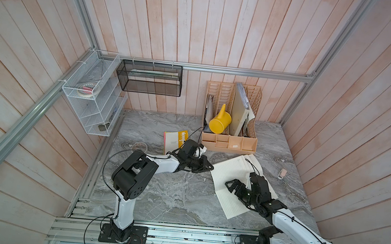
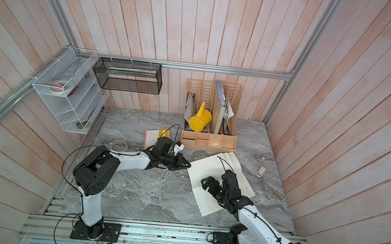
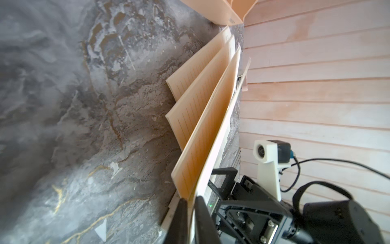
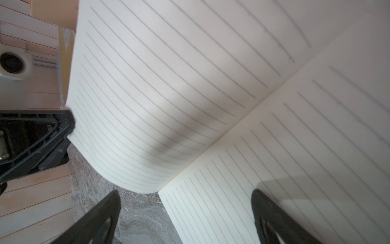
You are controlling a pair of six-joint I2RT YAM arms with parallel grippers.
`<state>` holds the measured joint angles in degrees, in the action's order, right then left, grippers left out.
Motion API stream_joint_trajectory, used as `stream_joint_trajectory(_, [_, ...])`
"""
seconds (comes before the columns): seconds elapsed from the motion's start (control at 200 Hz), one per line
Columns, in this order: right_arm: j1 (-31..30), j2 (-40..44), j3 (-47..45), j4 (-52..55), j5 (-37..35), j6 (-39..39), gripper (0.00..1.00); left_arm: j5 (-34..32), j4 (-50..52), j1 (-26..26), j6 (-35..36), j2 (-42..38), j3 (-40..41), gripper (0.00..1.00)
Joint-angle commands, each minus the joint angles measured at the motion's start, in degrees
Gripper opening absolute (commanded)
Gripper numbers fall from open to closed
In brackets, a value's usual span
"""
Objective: Close the notebook
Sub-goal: Close the notebook at the center of the board.
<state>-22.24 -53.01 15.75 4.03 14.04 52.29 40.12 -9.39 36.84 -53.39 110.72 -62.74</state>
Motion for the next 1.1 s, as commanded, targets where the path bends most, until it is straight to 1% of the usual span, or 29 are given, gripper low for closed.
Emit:
stream_joint_trajectory(0.0, [0.2,0.3,-0.7,1.7,1.2,-0.4,0.98,0.2,0.3,0.2,0.8,0.4,-1.0,0.01])
stream_joint_trajectory(0.125, [0.2,0.7,1.0,2.9,0.8,-1.5,0.98,-0.1,1.6,0.2,1.4,-1.2,-0.2,0.0])
stream_joint_trajectory(0.195, [0.2,1.1,3.1,5.4,-0.7,-3.0,0.98,-0.3,2.8,0.1,1.8,-2.8,0.3,0.0])
stream_joint_trajectory(0.285, [0.1,1.3,6.6,9.1,-3.2,-5.2,0.98,-0.3,3.3,0.2,1.7,-6.1,1.5,0.0])
stream_joint_trajectory(0.395, [0.1,1.0,10.1,11.2,-4.3,-6.6,0.98,-1.4,5.8,0.2,2.4,-11.6,3.1,0.0])
stream_joint_trajectory(0.535, [-0.1,0.4,12.4,11.1,-4.4,-6.8,0.98,-6.8,9.5,0.1,3.4,-20.6,7.2,0.0])
stream_joint_trajectory(0.675, [-1.9,-0.2,12.9,9.8,-4.6,-6.2,0.98,-11.6,13.3,-0.3,3.9,-28.4,12.1,0.0])
stream_joint_trajectory(0.89, [-8.8,-2.2,12.8,6.5,-6.0,-3.3,0.98,-22.3,18.4,-0.3,2.1,-41.8,21.1,0.0])
stream_joint_trajectory(0.99, [-11.4,-2.4,11.6,3.5,-5.8,-1.2,0.98,-27.6,22.9,-0.3,1.5,-46.9,22.6,0.0])
stream_joint_trajectory(1.095, [-14.0,-2.8,10.6,1.7,-6.2,0.5,0.98,-32.4,28.7,-0.3,1.1,-50.0,22.2,0.0])
